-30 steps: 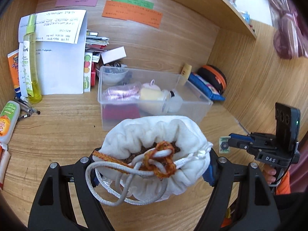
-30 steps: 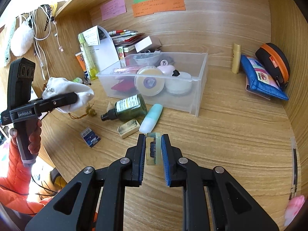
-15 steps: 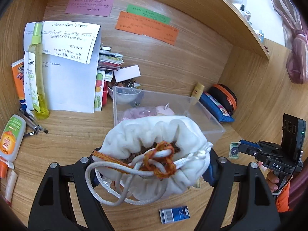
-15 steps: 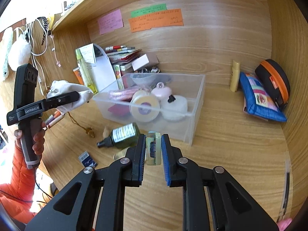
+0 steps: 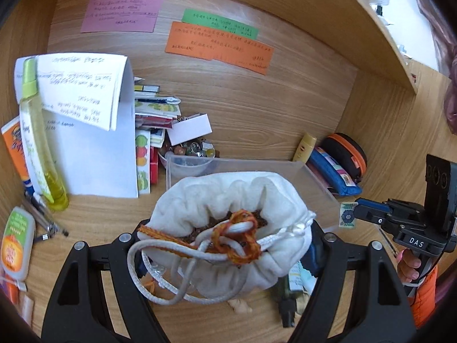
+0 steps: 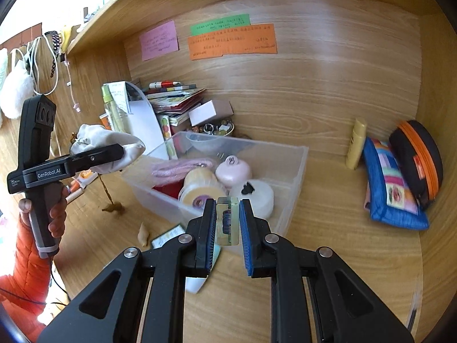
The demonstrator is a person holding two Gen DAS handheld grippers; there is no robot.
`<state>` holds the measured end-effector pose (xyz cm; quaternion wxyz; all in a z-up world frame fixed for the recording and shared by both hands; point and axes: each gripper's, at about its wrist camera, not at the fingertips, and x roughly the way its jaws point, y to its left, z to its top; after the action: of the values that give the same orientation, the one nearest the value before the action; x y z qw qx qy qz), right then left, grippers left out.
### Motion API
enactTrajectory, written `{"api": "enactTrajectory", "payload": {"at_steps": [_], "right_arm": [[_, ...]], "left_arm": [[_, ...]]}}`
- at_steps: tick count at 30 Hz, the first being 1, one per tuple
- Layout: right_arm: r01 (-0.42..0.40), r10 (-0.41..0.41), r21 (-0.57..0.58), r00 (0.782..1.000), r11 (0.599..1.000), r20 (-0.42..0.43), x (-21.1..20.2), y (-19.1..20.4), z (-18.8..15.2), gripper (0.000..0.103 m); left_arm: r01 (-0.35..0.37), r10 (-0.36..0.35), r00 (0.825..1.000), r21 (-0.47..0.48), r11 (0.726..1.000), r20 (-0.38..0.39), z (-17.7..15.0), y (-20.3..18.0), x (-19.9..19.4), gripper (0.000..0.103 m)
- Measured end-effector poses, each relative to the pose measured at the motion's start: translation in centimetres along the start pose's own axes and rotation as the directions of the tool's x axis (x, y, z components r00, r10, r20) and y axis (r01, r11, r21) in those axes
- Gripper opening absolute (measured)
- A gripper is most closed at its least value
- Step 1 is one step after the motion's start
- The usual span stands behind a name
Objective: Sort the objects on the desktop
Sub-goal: 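Carry the white pouch and small tile into the clear box and release both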
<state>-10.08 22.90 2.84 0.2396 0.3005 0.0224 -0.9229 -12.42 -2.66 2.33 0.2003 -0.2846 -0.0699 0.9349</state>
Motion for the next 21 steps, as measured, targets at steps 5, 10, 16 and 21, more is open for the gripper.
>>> {"api": "enactTrajectory", "payload": {"at_steps": [5, 10, 16, 21], "right_arm": [[0.014, -0.014, -0.014, 1.000, 1.000, -0.020, 1.8, -0.6, 1.5, 0.015], [0.032, -0.032, -0.008, 0.998, 0.999, -0.047, 3.5, -1.5, 2.5, 0.015], [0.059, -0.059, 0.001, 0.995, 0.998, -0.078, 5.6, -2.6, 3.3, 0.015], [0.087, -0.087, -0.002, 0.990, 0.996, -0.113, 7.3, -3.1, 3.8, 0.015]], "left_arm": [[-0.004, 0.004, 0.999, 0.004, 1.000, -0.032, 0.8, 0.2, 2.0, 0.078], [-0.005, 0.004, 0.997, -0.009, 1.000, -0.072, 1.2, 0.2, 3.8, 0.078], [-0.024, 0.022, 0.993, -0.019, 1.000, -0.117, 1.5, 0.0, 6.2, 0.078], [-0.065, 0.065, 0.987, 0.004, 0.998, -0.148, 1.3, -0.8, 8.1, 0.078]]}}
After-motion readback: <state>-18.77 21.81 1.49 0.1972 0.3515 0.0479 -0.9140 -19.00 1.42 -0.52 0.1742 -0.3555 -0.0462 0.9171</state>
